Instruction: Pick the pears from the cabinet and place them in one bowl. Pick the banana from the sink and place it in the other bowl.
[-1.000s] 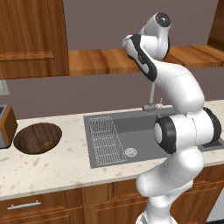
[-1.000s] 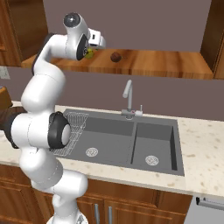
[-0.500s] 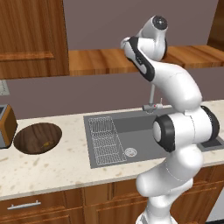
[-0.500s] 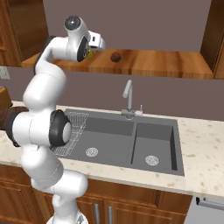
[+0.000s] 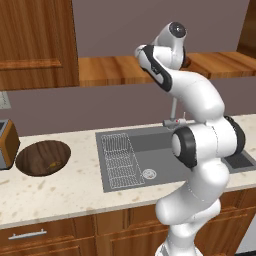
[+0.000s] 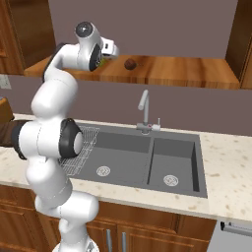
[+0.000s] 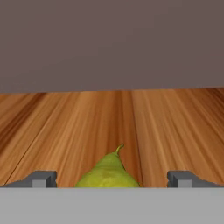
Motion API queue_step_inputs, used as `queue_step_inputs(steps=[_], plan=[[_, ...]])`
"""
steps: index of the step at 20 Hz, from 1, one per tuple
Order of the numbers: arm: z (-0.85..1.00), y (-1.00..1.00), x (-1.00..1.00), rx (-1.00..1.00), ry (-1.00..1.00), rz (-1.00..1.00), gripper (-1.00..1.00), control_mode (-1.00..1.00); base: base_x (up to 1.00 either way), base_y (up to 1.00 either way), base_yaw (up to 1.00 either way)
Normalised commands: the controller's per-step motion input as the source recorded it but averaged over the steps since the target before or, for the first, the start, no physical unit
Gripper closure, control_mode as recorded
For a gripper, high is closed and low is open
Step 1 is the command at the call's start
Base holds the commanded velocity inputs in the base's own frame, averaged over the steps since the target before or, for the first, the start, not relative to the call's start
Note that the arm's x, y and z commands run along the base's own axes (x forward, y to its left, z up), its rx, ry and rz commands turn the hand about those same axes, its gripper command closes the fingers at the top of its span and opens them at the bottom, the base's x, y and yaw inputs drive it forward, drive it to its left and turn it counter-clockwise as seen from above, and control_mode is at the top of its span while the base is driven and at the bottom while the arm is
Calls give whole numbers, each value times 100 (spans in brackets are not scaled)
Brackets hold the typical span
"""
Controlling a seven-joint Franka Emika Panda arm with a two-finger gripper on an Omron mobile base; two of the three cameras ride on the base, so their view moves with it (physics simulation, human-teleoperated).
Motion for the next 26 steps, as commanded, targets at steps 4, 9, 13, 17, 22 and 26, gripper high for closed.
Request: queue_step_inputs(steps=[4, 9, 13, 17, 22, 26], plan=[[-13, 3, 16, 0, 0, 0, -100, -100, 0, 0, 0], [-23, 13, 0, 0, 0, -2, 100, -100, 0, 0, 0], [-5, 1, 0, 0, 0, -1, 100, -100, 0, 0, 0], [0, 0, 0, 0, 0, 0, 100, -100, 0, 0, 0], [15, 0, -1, 0, -1, 0, 100, -100, 0, 0, 0], [35, 0, -18, 0, -1, 0, 100, -100, 0, 0, 0]])
